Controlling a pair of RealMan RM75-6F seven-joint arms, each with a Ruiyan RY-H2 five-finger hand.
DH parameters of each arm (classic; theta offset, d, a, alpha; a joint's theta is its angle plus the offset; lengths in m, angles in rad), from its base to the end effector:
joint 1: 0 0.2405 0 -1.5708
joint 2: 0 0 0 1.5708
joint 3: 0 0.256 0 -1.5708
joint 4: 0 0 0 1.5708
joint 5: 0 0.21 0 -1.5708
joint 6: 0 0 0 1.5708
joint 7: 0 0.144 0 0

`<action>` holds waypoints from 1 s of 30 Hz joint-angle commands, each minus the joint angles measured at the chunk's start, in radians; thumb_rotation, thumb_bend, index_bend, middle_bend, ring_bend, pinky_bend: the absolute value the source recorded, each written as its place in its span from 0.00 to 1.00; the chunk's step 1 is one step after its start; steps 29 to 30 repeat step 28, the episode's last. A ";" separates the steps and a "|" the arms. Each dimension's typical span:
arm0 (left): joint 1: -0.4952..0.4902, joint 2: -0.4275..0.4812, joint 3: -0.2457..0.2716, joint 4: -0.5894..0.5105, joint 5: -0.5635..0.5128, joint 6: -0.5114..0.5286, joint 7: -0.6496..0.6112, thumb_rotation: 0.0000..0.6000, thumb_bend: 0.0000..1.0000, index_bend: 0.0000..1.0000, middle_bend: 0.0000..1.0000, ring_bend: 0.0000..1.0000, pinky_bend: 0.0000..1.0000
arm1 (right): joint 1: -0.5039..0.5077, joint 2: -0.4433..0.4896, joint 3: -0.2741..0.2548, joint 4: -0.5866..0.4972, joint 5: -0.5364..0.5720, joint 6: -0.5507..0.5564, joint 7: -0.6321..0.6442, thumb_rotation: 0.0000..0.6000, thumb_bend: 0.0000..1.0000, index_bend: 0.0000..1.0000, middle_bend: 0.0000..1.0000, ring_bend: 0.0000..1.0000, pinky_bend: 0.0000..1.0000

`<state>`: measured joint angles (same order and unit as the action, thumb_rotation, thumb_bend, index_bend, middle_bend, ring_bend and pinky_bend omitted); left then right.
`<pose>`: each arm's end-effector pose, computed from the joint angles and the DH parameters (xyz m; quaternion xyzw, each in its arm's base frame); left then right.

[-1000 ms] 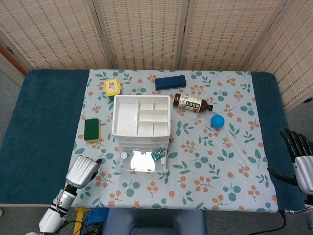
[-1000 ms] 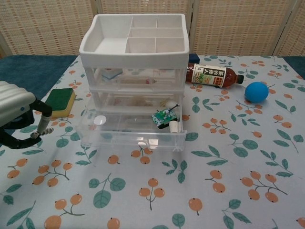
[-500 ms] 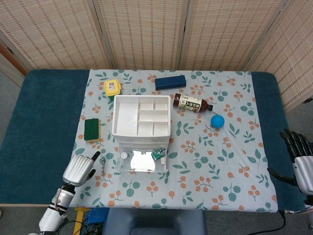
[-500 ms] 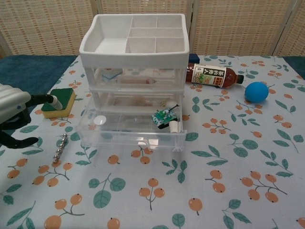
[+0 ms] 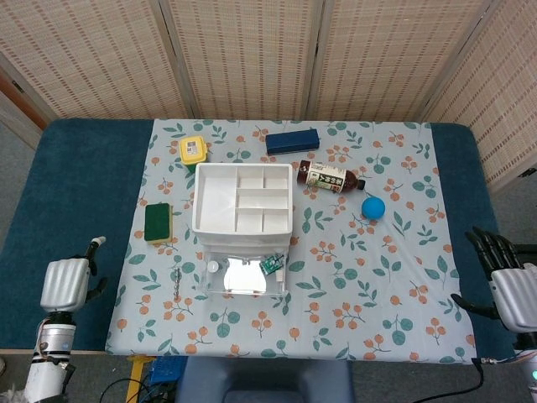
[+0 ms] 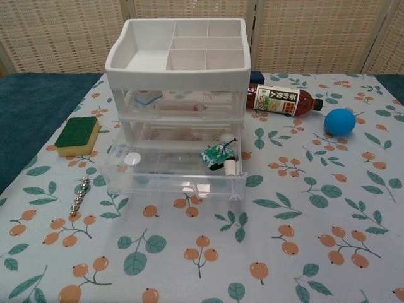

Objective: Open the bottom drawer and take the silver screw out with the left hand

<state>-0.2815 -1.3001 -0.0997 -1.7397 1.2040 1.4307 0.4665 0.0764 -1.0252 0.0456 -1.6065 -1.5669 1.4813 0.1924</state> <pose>-0.2613 0.2378 0.0991 -0.6047 -0.3754 -0.3290 0.6206 -0.3119 -0.1778 0.1849 0.5943 -0.4066 0.4216 0.5511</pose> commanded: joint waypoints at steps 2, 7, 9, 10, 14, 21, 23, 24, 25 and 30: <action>0.033 0.011 0.006 0.002 0.040 0.057 -0.028 1.00 0.26 0.19 0.54 0.51 0.71 | 0.001 -0.005 -0.012 -0.003 0.005 -0.017 -0.005 1.00 0.13 0.00 0.00 0.00 0.00; 0.065 0.000 0.019 0.061 0.133 0.137 -0.056 1.00 0.26 0.21 0.53 0.49 0.68 | -0.001 -0.011 -0.028 -0.008 0.012 -0.040 -0.007 1.00 0.13 0.00 0.00 0.00 0.00; 0.075 0.011 0.027 0.088 0.155 0.146 -0.076 1.00 0.26 0.22 0.53 0.49 0.68 | -0.004 -0.014 -0.031 -0.009 0.011 -0.038 -0.007 1.00 0.14 0.00 0.00 0.00 0.00; 0.079 0.018 0.030 0.095 0.159 0.145 -0.084 1.00 0.26 0.22 0.53 0.49 0.67 | -0.005 -0.016 -0.033 -0.009 0.010 -0.037 -0.007 1.00 0.14 0.00 0.00 0.00 0.00; 0.094 0.049 0.044 0.105 0.170 0.138 -0.081 1.00 0.26 0.23 0.53 0.48 0.66 | -0.009 -0.021 -0.037 -0.008 0.009 -0.036 -0.008 1.00 0.13 0.00 0.00 0.00 0.00; 0.113 0.092 0.058 0.091 0.168 0.120 -0.057 1.00 0.26 0.24 0.52 0.48 0.66 | -0.008 -0.031 -0.040 -0.005 0.005 -0.037 -0.005 1.00 0.14 0.00 0.00 0.00 0.00; 0.117 0.104 0.059 0.085 0.172 0.118 -0.059 1.00 0.26 0.24 0.52 0.48 0.66 | -0.007 -0.033 -0.040 -0.005 0.005 -0.038 -0.005 1.00 0.13 0.00 0.00 0.00 0.00; 0.120 0.108 0.059 0.082 0.174 0.121 -0.059 1.00 0.26 0.24 0.52 0.48 0.66 | -0.007 -0.034 -0.040 -0.005 0.004 -0.039 -0.006 1.00 0.13 0.00 0.00 0.00 0.00; 0.124 0.111 0.057 0.077 0.176 0.126 -0.060 1.00 0.26 0.24 0.52 0.48 0.66 | -0.006 -0.035 -0.040 -0.006 0.005 -0.039 -0.006 1.00 0.13 0.00 0.00 0.00 0.00; 0.132 0.107 0.051 0.071 0.187 0.140 -0.068 1.00 0.26 0.24 0.52 0.48 0.66 | -0.006 -0.039 -0.040 -0.007 0.005 -0.039 -0.006 1.00 0.13 0.00 0.00 0.00 0.00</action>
